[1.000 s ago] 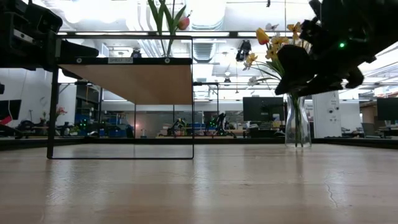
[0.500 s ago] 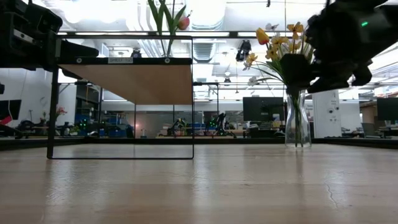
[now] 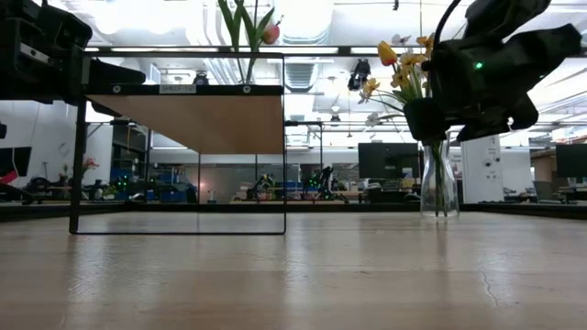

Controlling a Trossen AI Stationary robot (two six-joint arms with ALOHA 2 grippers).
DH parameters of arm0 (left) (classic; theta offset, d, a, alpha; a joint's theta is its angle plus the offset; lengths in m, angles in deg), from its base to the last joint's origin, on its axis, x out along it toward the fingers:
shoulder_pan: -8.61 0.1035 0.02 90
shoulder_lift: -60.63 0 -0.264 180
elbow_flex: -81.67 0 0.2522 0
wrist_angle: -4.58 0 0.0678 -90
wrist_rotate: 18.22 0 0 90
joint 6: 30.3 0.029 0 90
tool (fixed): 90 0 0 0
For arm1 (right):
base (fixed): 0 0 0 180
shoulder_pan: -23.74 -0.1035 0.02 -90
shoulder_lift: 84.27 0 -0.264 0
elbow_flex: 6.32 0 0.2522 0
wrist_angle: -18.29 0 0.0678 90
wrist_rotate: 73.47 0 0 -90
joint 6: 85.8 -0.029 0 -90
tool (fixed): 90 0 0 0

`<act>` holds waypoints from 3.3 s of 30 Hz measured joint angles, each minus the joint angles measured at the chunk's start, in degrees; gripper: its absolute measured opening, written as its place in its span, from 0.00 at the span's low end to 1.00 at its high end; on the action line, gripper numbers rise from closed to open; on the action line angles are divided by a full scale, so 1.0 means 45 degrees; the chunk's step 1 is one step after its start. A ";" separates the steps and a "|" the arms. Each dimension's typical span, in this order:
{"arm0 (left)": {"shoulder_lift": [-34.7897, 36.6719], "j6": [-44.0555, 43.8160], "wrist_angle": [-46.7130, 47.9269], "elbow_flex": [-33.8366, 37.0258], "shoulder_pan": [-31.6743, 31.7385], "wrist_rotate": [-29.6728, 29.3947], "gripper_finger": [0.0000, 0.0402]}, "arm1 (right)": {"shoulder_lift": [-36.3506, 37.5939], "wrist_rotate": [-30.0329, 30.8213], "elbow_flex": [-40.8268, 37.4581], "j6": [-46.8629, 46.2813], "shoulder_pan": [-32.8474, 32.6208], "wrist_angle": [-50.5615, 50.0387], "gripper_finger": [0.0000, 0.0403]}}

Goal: Pick and place flowers into a vace then onto a shelf
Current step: Put the top transparent vase on the shelf

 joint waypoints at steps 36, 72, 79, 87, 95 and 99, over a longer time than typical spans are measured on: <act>0.0002 0.0000 0.0000 0.0003 0.0000 0.0000 0.00 | -0.0441 -0.0047 -0.0133 0.0887 0.1407 0.1772 0.55; 0.0001 0.0000 0.0004 0.0005 0.0000 0.0001 0.00 | 0.0271 0.0090 -0.0205 0.1946 -0.1294 0.1969 0.43; 0.0000 -0.0005 0.0000 0.0005 0.0000 0.0005 0.00 | 0.0645 0.0281 -0.0205 0.2158 -0.2434 0.2092 0.43; 0.0000 0.0000 0.0005 0.0005 0.0000 0.0000 0.00 | 0.0857 0.0335 -0.0200 0.2815 -0.4190 0.3071 0.43; 0.0005 0.0000 0.0005 0.0003 0.0000 0.0000 0.00 | 0.1121 -0.0204 0.0036 0.7901 -0.5004 0.7823 0.43; 0.0000 0.0000 0.0005 0.0005 0.0000 0.0000 0.00 | 0.1365 -0.0681 0.0146 1.1038 -0.4954 1.0203 0.43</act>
